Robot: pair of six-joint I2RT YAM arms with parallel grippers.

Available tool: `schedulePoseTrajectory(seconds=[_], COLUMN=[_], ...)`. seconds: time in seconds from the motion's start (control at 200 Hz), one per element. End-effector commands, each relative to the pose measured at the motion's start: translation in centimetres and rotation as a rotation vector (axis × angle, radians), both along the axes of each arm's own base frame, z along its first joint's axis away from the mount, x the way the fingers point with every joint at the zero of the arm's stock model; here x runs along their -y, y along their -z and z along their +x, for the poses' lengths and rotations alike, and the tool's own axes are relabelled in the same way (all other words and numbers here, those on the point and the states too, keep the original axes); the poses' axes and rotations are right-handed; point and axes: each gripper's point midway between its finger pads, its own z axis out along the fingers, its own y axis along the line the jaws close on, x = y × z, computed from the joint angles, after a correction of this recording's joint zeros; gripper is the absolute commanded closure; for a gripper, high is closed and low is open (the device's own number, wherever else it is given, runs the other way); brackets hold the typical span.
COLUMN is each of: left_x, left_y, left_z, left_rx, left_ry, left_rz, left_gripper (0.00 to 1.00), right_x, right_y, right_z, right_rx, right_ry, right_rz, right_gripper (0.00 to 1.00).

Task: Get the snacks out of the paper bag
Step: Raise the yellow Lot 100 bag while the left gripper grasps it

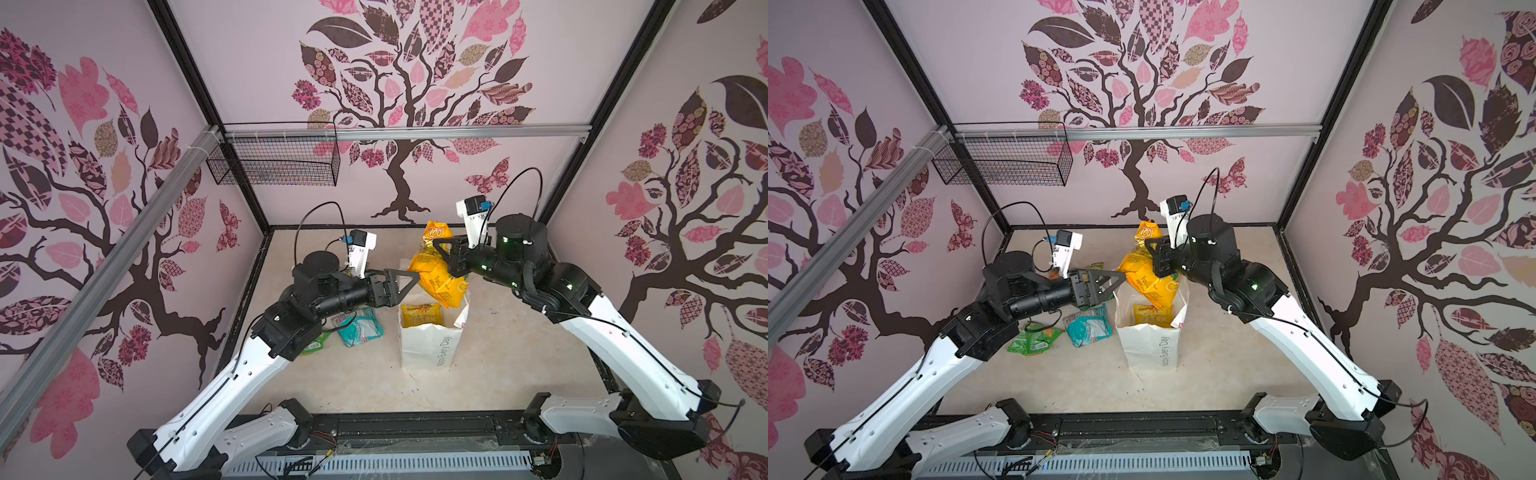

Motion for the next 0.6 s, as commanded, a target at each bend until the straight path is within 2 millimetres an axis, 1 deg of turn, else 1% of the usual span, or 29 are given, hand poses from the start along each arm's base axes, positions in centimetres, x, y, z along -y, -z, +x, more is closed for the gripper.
schedulePoseTrajectory(seconds=[0.0, 0.095, 0.155, 0.24, 0.505, 0.595], left_x=[1.8, 2.8, 3.1, 3.3, 4.8, 5.2], left_y=[-3.3, -2.9, -2.2, -2.0, -3.5, -3.6], left_z=[-1.5, -1.2, -0.4, 0.6, 2.1, 2.3], left_rx=[0.078, 0.089, 0.077, 0.078, 0.104, 0.102], left_ry=[0.041, 0.026, -0.003, -0.039, -0.057, -0.051], left_rz=[-0.074, -0.058, -0.041, -0.039, -0.105, -0.108], left_gripper=[0.01, 0.01, 0.01, 0.01, 0.02, 0.09], right_x=[0.1, -0.1, -0.2, -0.3, -0.4, -0.3], right_y=[-4.1, -4.0, -4.0, -4.1, -4.4, -4.3], right_z=[-0.8, -0.9, -1.0, -1.3, -1.8, -1.9], right_rx=[0.091, 0.083, 0.076, 0.074, 0.065, 0.063], right_ry=[-0.028, -0.038, -0.049, -0.06, -0.084, -0.082], right_rz=[0.097, 0.102, 0.11, 0.12, 0.152, 0.153], right_gripper=[1.0, 1.0, 1.0, 1.0, 1.0, 1.0])
